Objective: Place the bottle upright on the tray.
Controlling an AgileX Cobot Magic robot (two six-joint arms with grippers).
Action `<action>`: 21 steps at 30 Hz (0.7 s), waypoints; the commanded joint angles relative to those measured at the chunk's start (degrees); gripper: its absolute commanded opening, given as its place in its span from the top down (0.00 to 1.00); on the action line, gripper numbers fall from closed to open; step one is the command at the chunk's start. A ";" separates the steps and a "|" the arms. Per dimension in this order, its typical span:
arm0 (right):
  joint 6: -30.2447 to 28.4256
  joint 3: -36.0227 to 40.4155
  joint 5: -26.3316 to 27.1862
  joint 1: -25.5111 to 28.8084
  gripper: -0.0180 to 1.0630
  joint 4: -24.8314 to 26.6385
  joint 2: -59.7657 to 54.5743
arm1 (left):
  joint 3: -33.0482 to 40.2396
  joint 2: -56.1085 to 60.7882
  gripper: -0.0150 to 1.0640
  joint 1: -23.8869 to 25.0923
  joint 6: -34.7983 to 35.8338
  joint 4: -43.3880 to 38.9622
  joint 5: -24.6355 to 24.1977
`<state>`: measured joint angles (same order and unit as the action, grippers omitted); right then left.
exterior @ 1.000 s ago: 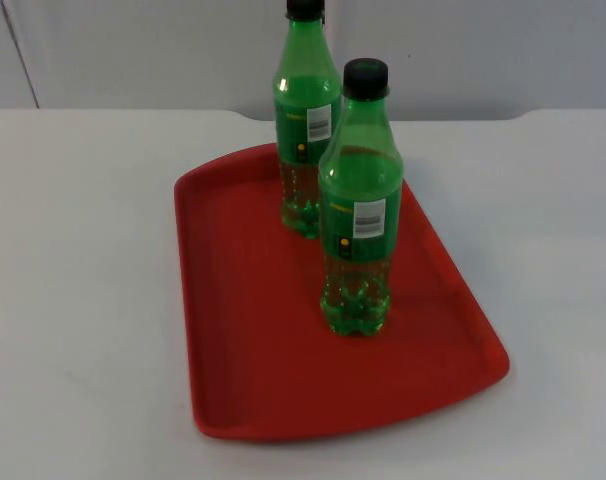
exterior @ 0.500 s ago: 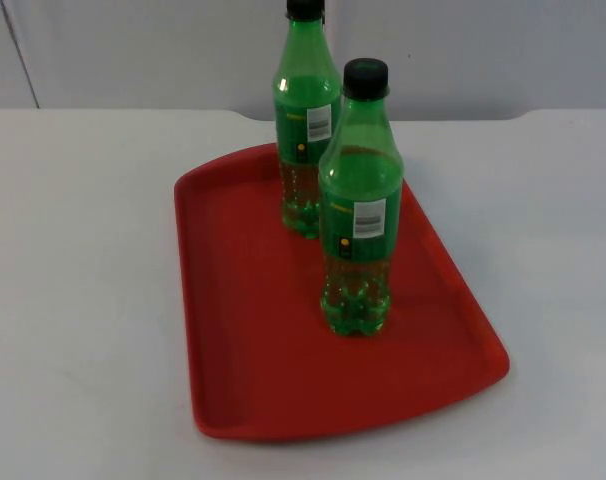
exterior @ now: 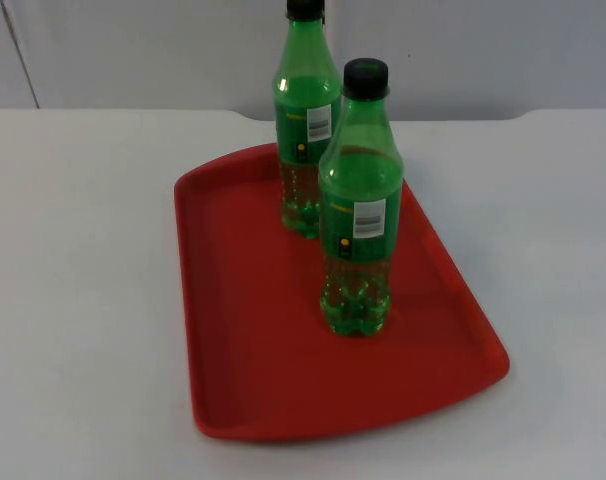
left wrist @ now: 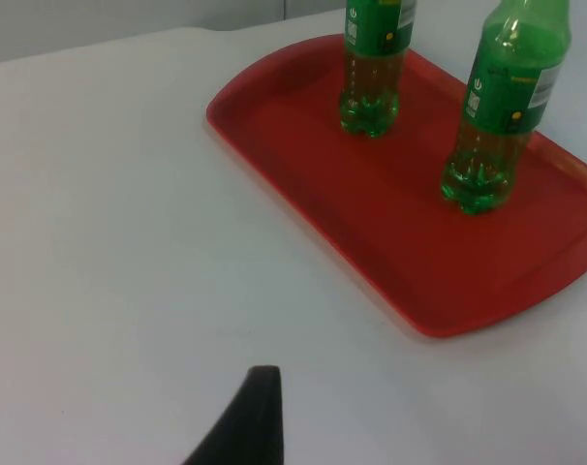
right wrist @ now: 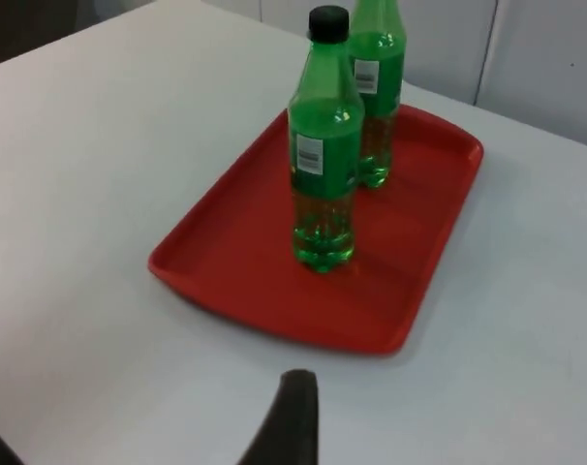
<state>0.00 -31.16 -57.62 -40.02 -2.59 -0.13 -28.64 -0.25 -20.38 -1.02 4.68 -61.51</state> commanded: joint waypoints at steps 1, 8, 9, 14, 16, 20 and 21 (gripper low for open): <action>0.58 0.23 0.64 0.19 0.25 -0.46 0.13 | 0.28 0.25 0.01 -0.34 -0.05 0.47 0.05; -1.89 1.05 -4.77 0.19 0.25 -3.75 0.13 | 0.28 0.25 0.01 -0.34 -0.05 0.47 0.05; 0.00 1.37 -4.62 0.19 0.25 -3.87 0.13 | 0.28 0.25 0.01 -0.34 -0.05 0.47 0.05; -1.62 1.54 -4.00 0.19 0.25 0.36 0.13 | 0.28 0.25 0.01 -0.34 -0.05 0.47 0.05; -2.21 1.54 -4.11 0.19 0.25 0.93 0.13 | 0.28 0.25 0.01 -0.34 -0.05 0.47 0.05; -2.20 1.54 -4.11 0.19 0.25 1.89 0.13 | 0.28 0.25 0.01 -0.34 -0.05 0.47 0.05; -2.20 1.54 -4.11 0.19 0.25 1.89 0.13 | 0.28 0.25 0.01 -0.34 -0.05 0.47 0.05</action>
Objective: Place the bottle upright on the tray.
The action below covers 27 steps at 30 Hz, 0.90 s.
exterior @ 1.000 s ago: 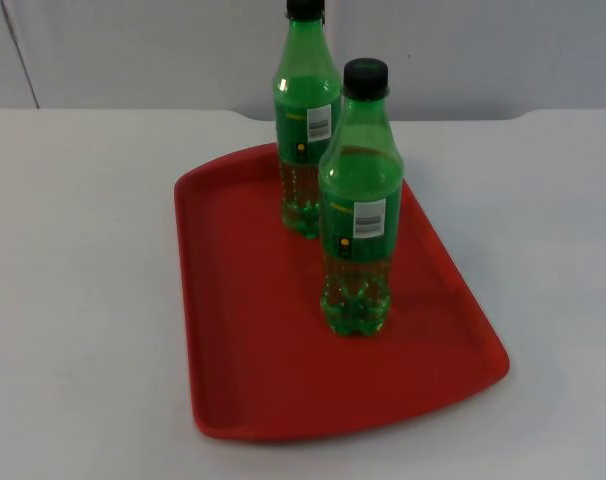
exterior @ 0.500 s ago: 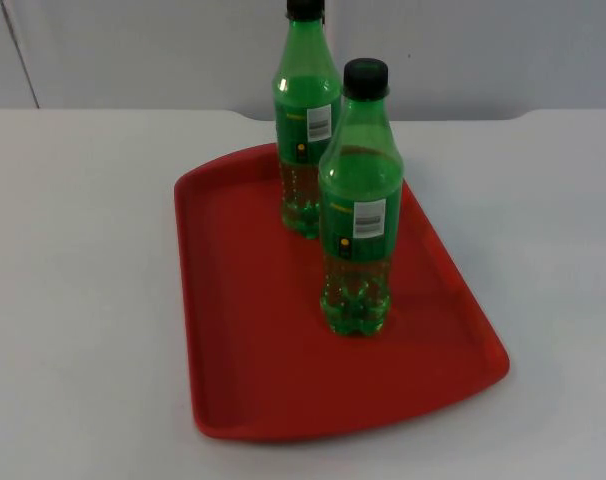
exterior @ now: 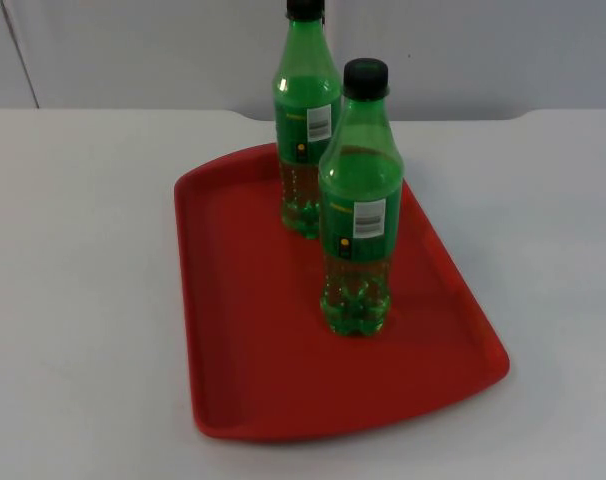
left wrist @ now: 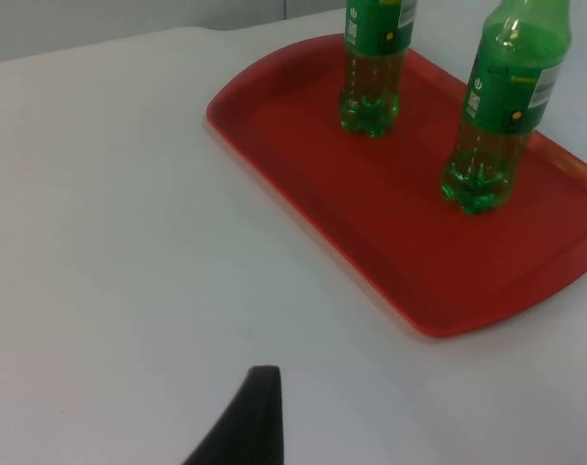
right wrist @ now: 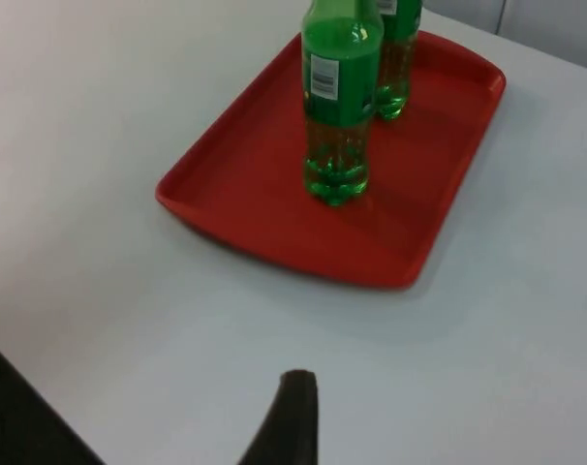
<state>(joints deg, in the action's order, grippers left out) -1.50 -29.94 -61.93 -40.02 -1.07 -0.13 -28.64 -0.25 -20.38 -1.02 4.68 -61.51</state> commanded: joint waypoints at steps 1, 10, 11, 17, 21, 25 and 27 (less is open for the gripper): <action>-0.47 0.32 0.20 0.19 0.25 0.39 0.13 | 0.28 0.25 0.01 -0.34 -0.05 0.47 0.05; -0.46 0.32 0.09 0.19 0.13 0.27 0.13 | 0.28 0.25 0.01 -0.34 -0.05 0.35 0.05; -0.46 0.32 0.09 0.19 0.05 0.27 0.13 | 0.28 0.25 0.01 -0.34 -0.05 0.35 0.05; 0.41 0.41 0.09 0.19 0.01 -0.09 0.13 | 0.28 0.25 0.01 -0.34 -0.05 0.35 0.05; 0.64 0.41 0.09 0.19 0.01 -0.21 0.13 | 0.28 0.25 0.01 -0.34 -0.05 0.35 0.05; 1.11 0.41 0.09 0.19 0.01 -0.09 0.13 | 0.28 0.25 0.01 -0.34 -0.05 0.35 0.05; 2.18 0.41 0.09 0.19 0.01 -0.09 0.13 | 0.28 0.25 0.01 -0.34 -0.05 0.35 0.05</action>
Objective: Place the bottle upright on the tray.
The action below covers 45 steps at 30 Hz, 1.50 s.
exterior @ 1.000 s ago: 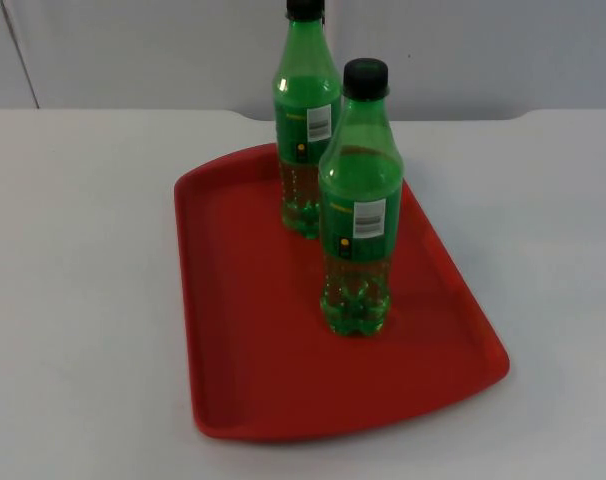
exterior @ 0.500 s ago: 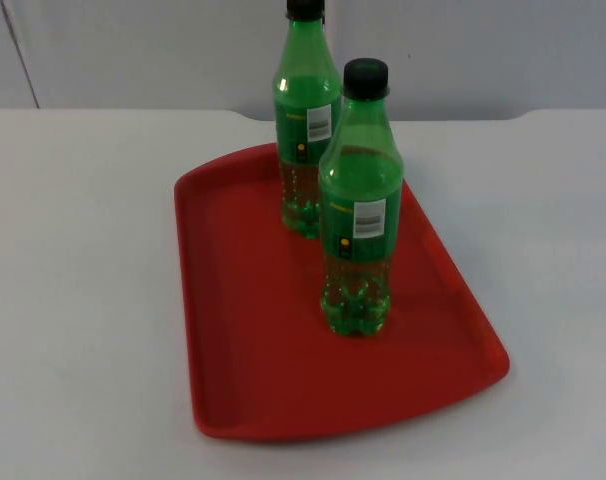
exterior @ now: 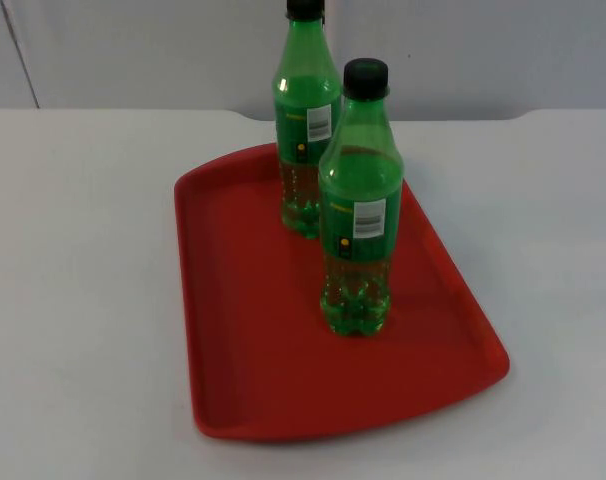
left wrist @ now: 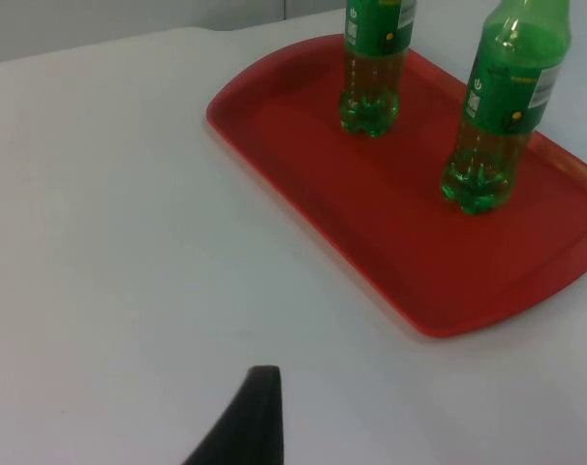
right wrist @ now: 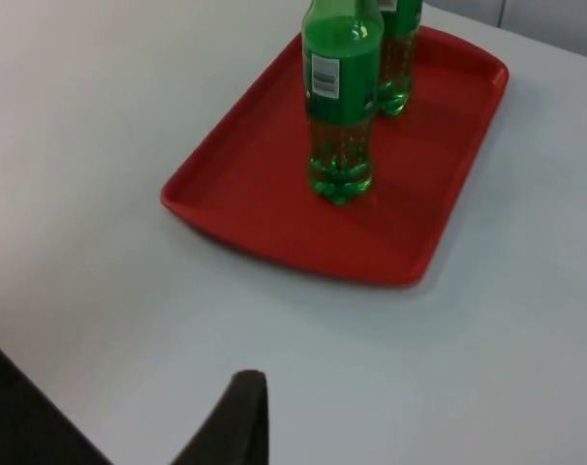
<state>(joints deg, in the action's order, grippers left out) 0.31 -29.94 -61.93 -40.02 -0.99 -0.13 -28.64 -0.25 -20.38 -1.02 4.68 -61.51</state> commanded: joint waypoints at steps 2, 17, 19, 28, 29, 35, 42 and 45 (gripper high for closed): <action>0.37 0.41 0.09 0.19 0.01 -0.17 0.13 | 0.28 0.25 0.01 -0.34 -0.05 0.35 0.05; 0.35 0.41 0.20 0.19 0.01 -0.04 0.13 | 0.28 0.25 0.01 -0.34 -0.05 0.35 0.05; 0.35 0.41 0.20 0.19 0.01 -0.04 0.13 | 0.28 0.25 0.01 -0.34 -0.05 0.35 0.05; 0.35 0.41 0.21 4.01 0.01 -0.04 0.13 | 0.28 0.25 0.01 -0.34 -0.05 0.35 0.05; 0.35 0.41 0.21 5.28 0.01 -0.04 0.13 | 0.28 0.25 0.01 -0.34 -0.05 0.35 0.05; 0.35 0.41 0.21 11.60 0.01 -0.04 0.13 | 0.28 0.25 0.01 -0.34 -0.05 0.35 0.05; 0.35 0.41 0.21 19.93 0.01 -0.04 0.13 | 0.28 0.25 0.01 -0.34 -0.05 0.35 0.05; 0.35 0.41 0.21 22.34 0.01 -0.04 0.13 | 0.28 0.25 0.01 -0.34 -0.05 0.35 0.05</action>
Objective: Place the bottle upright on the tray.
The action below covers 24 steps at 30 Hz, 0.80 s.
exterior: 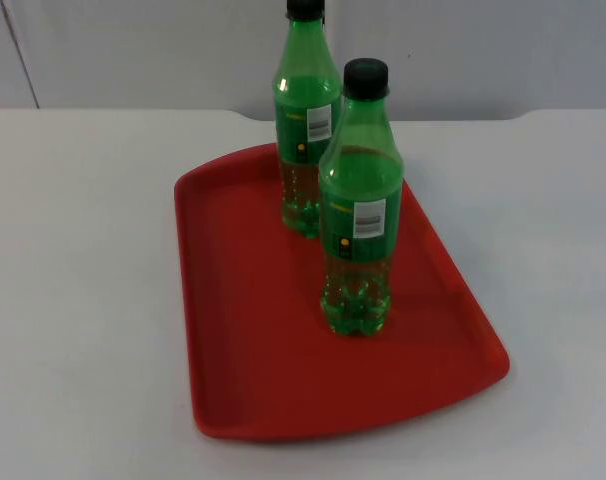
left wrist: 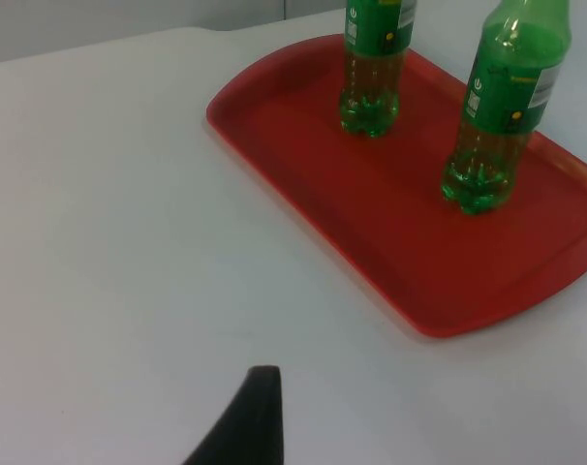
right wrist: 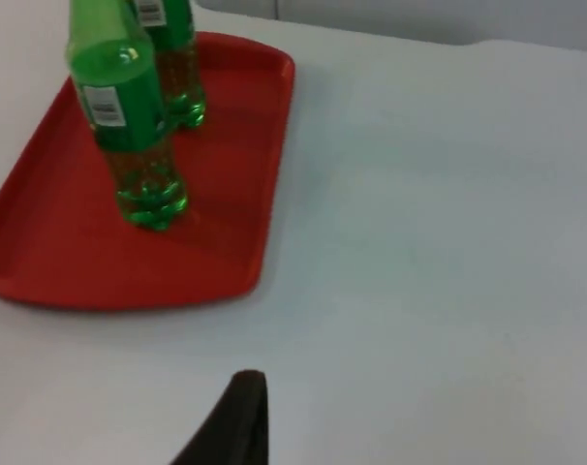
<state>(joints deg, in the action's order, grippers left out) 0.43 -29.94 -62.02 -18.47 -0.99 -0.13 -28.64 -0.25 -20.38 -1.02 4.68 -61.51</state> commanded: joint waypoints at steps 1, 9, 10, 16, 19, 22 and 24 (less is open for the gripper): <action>0.23 0.41 0.29 1.82 0.01 -0.04 0.13 | 0.28 0.25 0.01 -0.34 -0.05 0.35 0.05; 0.23 0.41 0.29 9.59 0.01 -0.04 0.13 | 0.28 0.25 0.01 -0.34 -0.05 0.35 0.05; 0.23 0.41 0.29 9.59 0.01 -0.04 0.13 | 0.28 0.25 0.01 -0.34 -0.05 0.35 0.05; 0.23 0.41 0.29 13.43 0.01 -0.04 0.13 | 0.28 0.25 0.01 -0.34 -0.05 0.35 0.05; 0.23 0.41 0.29 15.50 0.01 -0.04 0.13 | 0.28 0.25 0.01 -0.34 -0.05 0.35 0.05; 0.23 0.41 0.29 16.12 0.01 -0.04 0.13 | 0.28 0.25 0.01 -0.34 -0.05 0.35 0.05; 0.23 0.41 0.29 16.11 0.01 0.12 0.13 | 0.28 0.25 0.01 -0.34 -0.05 0.35 0.05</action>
<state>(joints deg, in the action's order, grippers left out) 0.43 -29.94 -62.02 -2.74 -0.99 -0.13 -28.64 -0.25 -20.38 -1.02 4.68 -61.51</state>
